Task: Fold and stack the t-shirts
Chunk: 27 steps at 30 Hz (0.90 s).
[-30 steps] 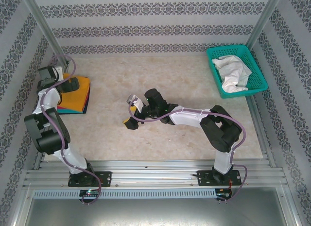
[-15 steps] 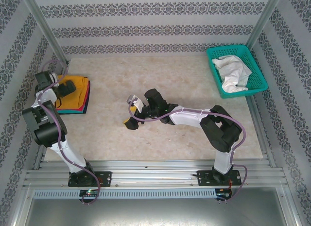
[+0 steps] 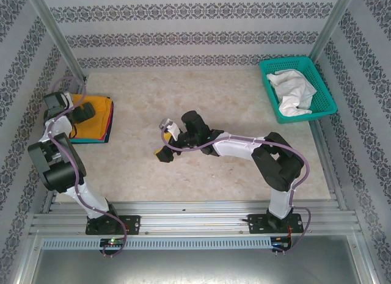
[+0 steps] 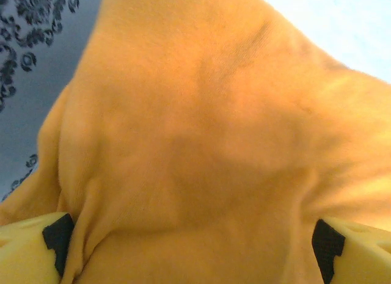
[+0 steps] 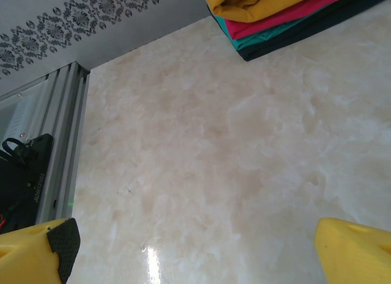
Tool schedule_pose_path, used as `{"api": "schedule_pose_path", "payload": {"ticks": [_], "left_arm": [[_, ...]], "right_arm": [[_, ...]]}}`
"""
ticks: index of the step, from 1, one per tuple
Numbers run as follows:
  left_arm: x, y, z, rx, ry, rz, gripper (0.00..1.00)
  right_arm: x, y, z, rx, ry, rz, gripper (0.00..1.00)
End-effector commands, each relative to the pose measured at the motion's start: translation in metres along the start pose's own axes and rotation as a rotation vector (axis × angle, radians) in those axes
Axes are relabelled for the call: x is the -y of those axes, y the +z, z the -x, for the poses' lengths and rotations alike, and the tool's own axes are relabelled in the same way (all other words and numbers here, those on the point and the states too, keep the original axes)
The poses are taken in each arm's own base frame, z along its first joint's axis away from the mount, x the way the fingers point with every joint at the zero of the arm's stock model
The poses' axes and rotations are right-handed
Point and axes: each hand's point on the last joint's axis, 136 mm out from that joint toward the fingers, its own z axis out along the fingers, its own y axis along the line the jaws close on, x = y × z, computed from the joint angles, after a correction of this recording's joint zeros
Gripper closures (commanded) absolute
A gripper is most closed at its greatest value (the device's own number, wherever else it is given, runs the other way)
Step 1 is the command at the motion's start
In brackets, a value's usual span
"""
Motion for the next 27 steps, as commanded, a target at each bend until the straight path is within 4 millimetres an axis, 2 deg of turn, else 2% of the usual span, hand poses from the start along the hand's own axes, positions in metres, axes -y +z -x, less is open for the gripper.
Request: {"api": "schedule_pose_path", "payload": {"ticks": [1,4,7,14,17,21,25,27], "left_arm": [[0.014,-0.024,0.03,0.13,0.034,-0.039,0.0],[0.025,-0.027,0.044,0.208,0.043,-0.102,0.0],[0.028,-0.01,0.042,0.15,0.033,-0.139,0.0],[0.012,0.029,-0.001,-0.006,-0.028,-0.096,0.0],[0.015,0.035,-0.011,-0.029,-0.049,-0.118,0.0],[0.017,0.022,-0.002,0.03,-0.048,-0.119,0.0],[0.022,-0.007,0.021,0.121,-0.045,-0.094,0.0],[0.031,-0.017,0.025,0.172,-0.026,-0.082,0.0]], "right_arm": [[-0.01,0.005,0.008,0.011,-0.01,0.044,0.02],[-0.009,0.006,0.006,0.009,-0.005,0.045,0.02],[-0.009,0.007,0.006,0.01,-0.003,0.048,0.02],[-0.008,0.007,0.004,0.014,0.003,0.037,0.02],[-0.009,0.005,0.004,0.012,0.002,0.037,0.02],[-0.01,-0.002,0.01,0.026,-0.018,0.014,0.02],[-0.008,-0.016,0.019,0.055,-0.043,-0.035,0.02],[-0.005,-0.026,0.023,0.074,-0.048,-0.069,0.02]]}}
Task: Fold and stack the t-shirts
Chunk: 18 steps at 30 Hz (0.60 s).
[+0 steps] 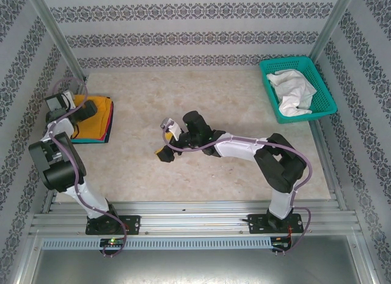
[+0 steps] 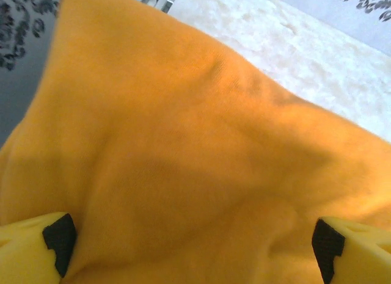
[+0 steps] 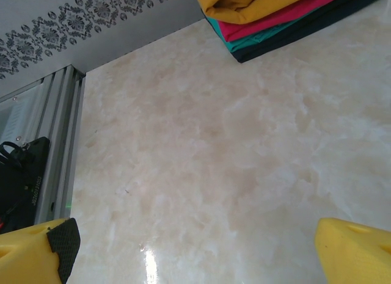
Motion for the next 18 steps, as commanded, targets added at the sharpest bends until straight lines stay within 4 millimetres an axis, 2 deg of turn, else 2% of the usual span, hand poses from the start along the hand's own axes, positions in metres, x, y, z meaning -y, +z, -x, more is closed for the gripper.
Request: {"api": "schedule_pose_path", "payload": {"ticks": [1,4,8,12,14,18], "left_arm": [[0.026,-0.025,0.018,0.117,0.024,-0.006,0.0],[0.051,-0.04,0.011,0.166,0.079,0.001,0.0],[0.089,-0.069,0.002,0.243,0.186,-0.006,0.0],[0.125,-0.091,-0.032,0.25,0.3,-0.075,0.0],[0.139,-0.098,-0.057,0.231,0.332,-0.135,0.0],[0.144,-0.106,-0.099,0.19,0.37,-0.175,0.0]], "right_arm": [[0.0,-0.023,0.024,0.073,-0.055,-0.063,0.02],[0.014,-0.045,0.027,0.109,-0.056,-0.16,0.02],[0.033,-0.086,0.031,0.179,-0.041,-0.314,0.02],[0.064,-0.148,0.018,0.24,0.002,-0.541,0.02],[0.083,-0.186,0.002,0.262,0.038,-0.677,0.02],[0.114,-0.259,-0.033,0.279,0.091,-0.943,0.02]]}}
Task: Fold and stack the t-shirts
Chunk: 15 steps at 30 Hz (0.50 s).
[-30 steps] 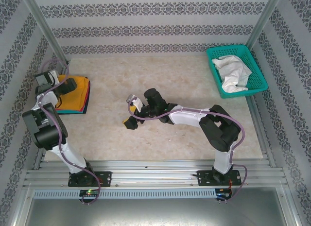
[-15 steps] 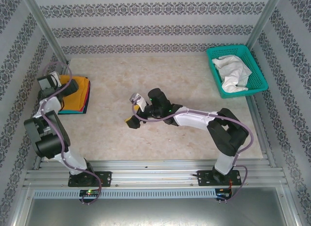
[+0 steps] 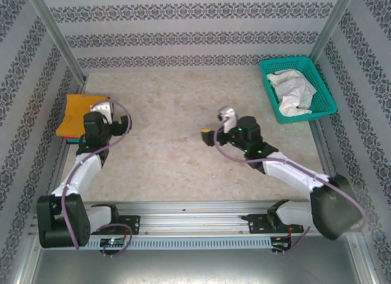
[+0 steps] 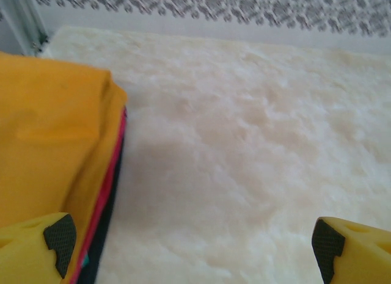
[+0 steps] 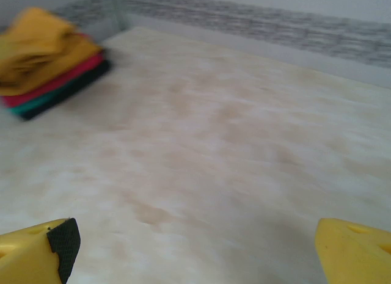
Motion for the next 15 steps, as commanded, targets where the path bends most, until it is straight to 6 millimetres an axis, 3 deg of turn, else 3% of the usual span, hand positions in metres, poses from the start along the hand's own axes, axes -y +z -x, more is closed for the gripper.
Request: {"api": "schedule_pose_path", "payload": {"ticks": [1,8,11,13,15], "left_arm": [[0.007,-0.008,-0.022,0.001,0.039,-0.013,0.0],[0.001,-0.001,-0.055,0.022,0.025,0.004,0.0],[-0.003,0.012,-0.065,0.04,0.039,0.018,0.0],[-0.002,0.019,-0.061,0.024,0.059,0.013,0.0],[-0.006,0.023,-0.055,0.083,0.047,0.033,0.0]], "right_arm": [[0.062,-0.03,-0.014,0.001,-0.004,-0.266,0.02],[0.144,-0.078,-0.059,-0.091,-0.036,-0.584,0.02],[0.165,-0.082,-0.068,-0.037,0.054,-0.609,0.02],[0.174,-0.079,-0.064,0.008,0.079,-0.611,0.02],[0.179,-0.076,-0.078,0.01,0.104,-0.615,0.02]]}}
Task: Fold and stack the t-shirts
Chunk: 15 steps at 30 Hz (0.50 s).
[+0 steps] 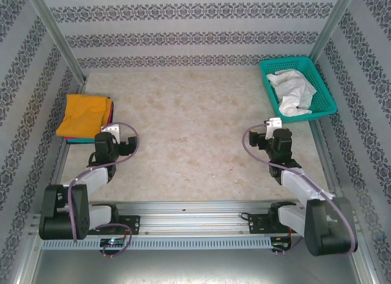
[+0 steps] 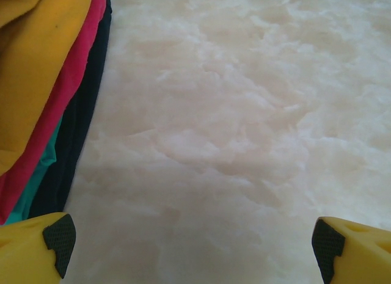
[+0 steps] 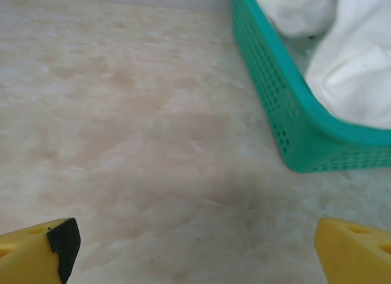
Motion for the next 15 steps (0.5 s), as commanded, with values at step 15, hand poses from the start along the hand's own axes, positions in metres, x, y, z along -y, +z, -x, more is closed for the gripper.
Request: {"api": "schedule_pose_path", "payload": {"ticks": [15], "left_arm": [[0.01,0.042,0.035,0.199,0.036,-0.023,0.0]], "right_arm": [[0.004,0.052,0.01,0.125,0.104,0.053,0.02]]}}
